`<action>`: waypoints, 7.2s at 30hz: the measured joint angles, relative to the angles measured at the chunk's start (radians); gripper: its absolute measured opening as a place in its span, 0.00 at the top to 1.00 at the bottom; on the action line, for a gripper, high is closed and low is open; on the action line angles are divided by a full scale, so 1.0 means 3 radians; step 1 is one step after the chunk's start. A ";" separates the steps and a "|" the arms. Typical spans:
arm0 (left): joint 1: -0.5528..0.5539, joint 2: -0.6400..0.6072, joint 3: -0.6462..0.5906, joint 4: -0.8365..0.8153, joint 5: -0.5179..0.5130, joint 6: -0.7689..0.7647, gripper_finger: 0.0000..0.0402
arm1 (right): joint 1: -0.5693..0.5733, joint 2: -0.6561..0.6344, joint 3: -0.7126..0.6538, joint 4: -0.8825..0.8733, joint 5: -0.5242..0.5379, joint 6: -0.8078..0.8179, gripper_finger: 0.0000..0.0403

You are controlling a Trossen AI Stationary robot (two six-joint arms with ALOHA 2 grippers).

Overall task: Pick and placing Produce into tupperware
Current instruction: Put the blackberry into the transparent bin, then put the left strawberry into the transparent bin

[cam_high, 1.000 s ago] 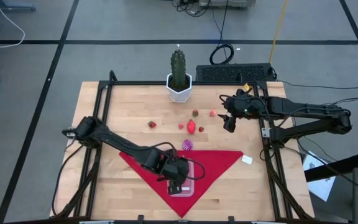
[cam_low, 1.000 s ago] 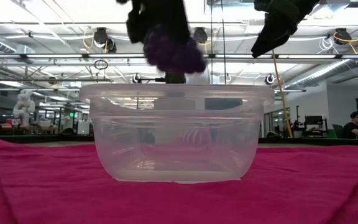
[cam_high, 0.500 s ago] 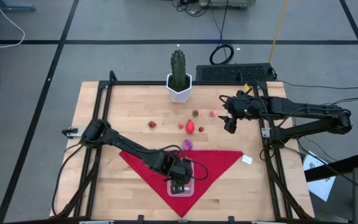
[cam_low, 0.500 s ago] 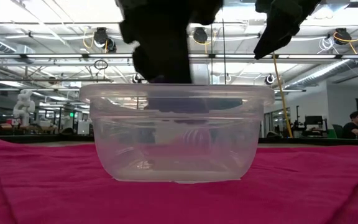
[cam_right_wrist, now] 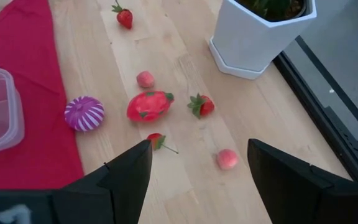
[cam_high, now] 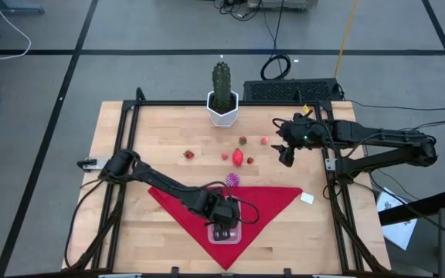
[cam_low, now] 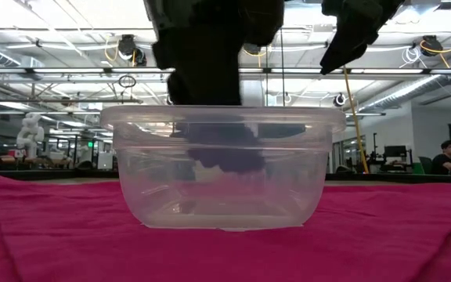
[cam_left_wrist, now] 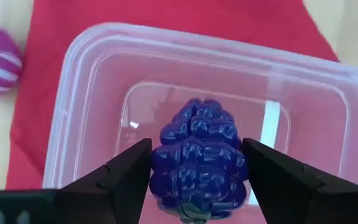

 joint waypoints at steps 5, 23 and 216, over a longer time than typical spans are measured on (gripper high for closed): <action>0.0000 0.0047 0.0006 0.0059 0.0055 0.0002 0.38 | 0.0000 0.0001 0.0000 0.0001 0.0001 0.0000 0.37; -0.0006 0.0054 0.0004 0.0059 0.0067 0.0123 0.38 | 0.0000 0.0000 0.0000 0.0003 0.0003 -0.0001 0.37; 0.2408 -0.1325 -0.2068 0.0114 0.0414 0.2430 0.12 | -0.0001 0.0001 0.0000 0.0042 -0.0088 0.0071 0.37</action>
